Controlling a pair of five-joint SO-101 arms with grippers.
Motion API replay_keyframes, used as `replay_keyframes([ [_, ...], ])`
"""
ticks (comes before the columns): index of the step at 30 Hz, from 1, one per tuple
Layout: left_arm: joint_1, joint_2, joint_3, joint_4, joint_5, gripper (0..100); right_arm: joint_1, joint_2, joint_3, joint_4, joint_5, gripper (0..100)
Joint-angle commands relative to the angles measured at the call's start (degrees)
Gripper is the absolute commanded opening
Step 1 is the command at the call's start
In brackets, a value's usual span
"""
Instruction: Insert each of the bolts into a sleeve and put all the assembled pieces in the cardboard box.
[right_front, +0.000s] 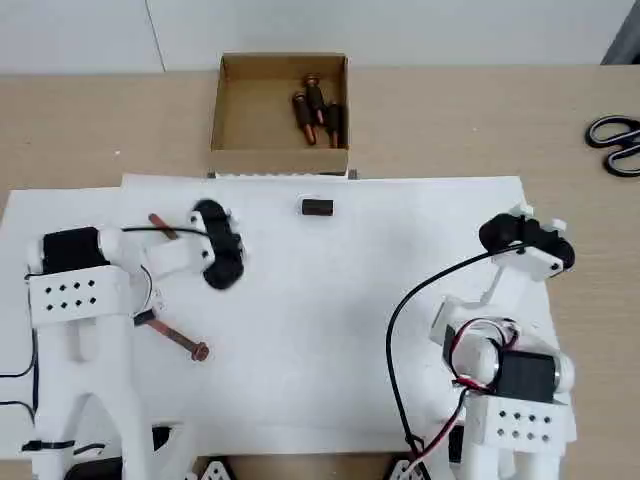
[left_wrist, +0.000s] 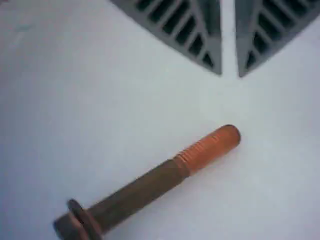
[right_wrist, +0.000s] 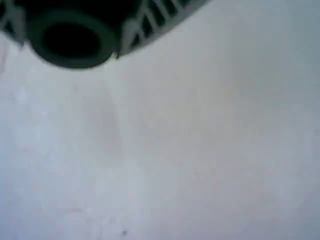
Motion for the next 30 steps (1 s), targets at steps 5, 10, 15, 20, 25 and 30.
replay_keyframes([
  [5,-1.1,0.0,4.6,1.7,-24.3,1,0.6,-3.2,1.9,-3.9,0.4,0.2],
  [10,-1.1,-0.1,7.3,1.6,-31.3,8,0.6,-3.3,2.0,-3.6,0.4,0.2],
  [15,-1.0,0.4,8.0,-1.9,-37.9,9,0.6,-3.3,2.0,-4.0,0.4,0.2],
  [20,0.1,0.4,9.2,-6.9,-37.9,11,0.6,-3.3,2.0,-3.6,0.4,0.2],
  [25,0.3,0.4,13.0,-12.1,-38.2,13,0.6,-3.1,2.0,-3.6,0.4,0.2],
  [30,1.8,0.4,14.6,-14.2,-38.2,13,0.6,-3.2,2.0,-3.6,0.4,0.2],
])
